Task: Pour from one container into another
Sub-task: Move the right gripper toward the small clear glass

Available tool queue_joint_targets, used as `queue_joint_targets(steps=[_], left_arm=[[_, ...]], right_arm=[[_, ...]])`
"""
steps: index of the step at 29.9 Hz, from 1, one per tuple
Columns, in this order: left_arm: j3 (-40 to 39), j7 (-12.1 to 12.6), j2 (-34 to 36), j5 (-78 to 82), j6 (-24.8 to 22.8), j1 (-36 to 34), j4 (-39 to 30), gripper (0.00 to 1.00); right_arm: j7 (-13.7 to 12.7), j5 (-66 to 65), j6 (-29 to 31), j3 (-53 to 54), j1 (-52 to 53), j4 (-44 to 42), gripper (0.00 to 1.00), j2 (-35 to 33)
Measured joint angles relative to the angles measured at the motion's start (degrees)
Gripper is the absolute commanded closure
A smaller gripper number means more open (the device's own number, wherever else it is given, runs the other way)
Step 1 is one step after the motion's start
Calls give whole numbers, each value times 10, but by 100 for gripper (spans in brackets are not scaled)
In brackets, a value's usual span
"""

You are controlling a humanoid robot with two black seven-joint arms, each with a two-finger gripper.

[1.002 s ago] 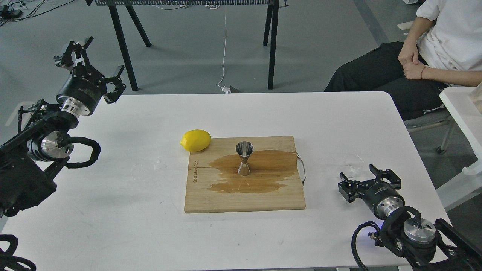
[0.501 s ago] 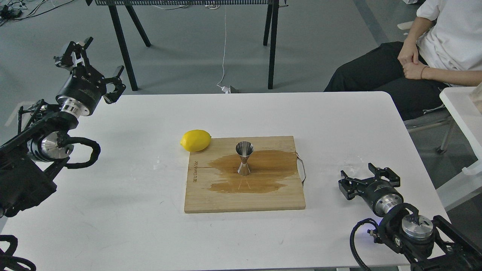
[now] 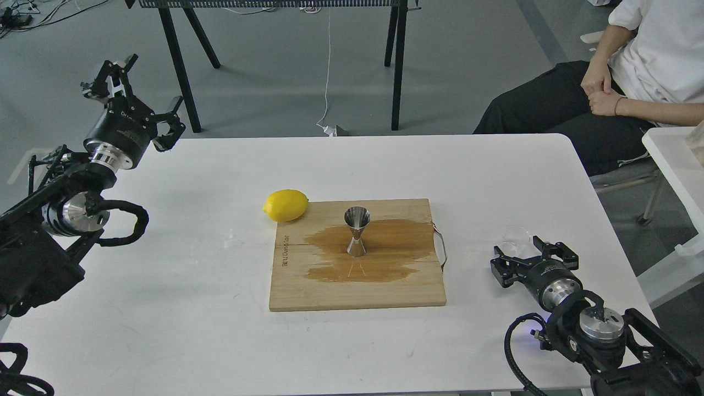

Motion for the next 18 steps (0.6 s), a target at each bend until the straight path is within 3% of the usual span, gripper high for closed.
queue_joint_targets(steps=[18], left_arm=[[1, 0, -1, 0, -1, 2, 0, 1]], right_arm=[[0, -1, 14, -9, 3, -15, 27, 6]])
